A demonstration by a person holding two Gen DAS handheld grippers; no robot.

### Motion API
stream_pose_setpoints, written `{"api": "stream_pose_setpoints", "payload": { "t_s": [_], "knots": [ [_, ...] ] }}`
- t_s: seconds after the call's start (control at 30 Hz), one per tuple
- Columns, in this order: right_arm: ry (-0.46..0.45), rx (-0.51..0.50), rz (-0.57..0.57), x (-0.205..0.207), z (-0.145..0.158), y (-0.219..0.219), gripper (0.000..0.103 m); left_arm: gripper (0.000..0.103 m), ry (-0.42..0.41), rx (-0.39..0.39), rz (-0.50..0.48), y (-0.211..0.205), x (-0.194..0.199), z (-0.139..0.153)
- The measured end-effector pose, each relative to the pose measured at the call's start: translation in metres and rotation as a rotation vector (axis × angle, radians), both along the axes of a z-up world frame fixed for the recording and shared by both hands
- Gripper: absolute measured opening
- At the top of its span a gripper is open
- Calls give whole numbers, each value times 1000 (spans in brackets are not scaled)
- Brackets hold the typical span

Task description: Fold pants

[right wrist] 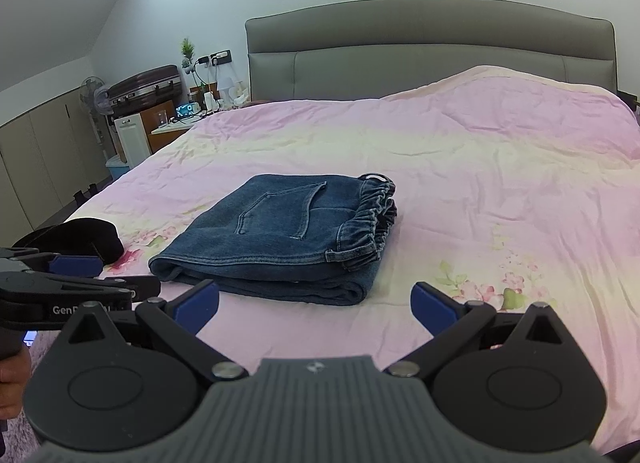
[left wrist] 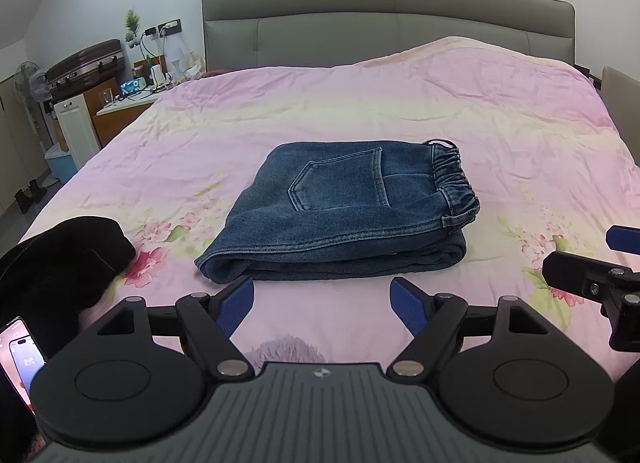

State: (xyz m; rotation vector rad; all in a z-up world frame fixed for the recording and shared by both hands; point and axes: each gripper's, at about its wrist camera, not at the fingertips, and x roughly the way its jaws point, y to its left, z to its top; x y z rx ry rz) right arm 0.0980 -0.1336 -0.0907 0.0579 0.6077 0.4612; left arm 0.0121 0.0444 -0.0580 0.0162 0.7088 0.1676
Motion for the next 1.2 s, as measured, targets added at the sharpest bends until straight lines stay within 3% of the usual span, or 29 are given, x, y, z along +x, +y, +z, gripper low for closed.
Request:
{"api": "stream_pose_setpoints", "payload": {
  "t_s": [1.2],
  "knots": [
    [-40,-9,13,-6,8,3,98,91,-15,1,23,2,-6,12]
  ]
}}
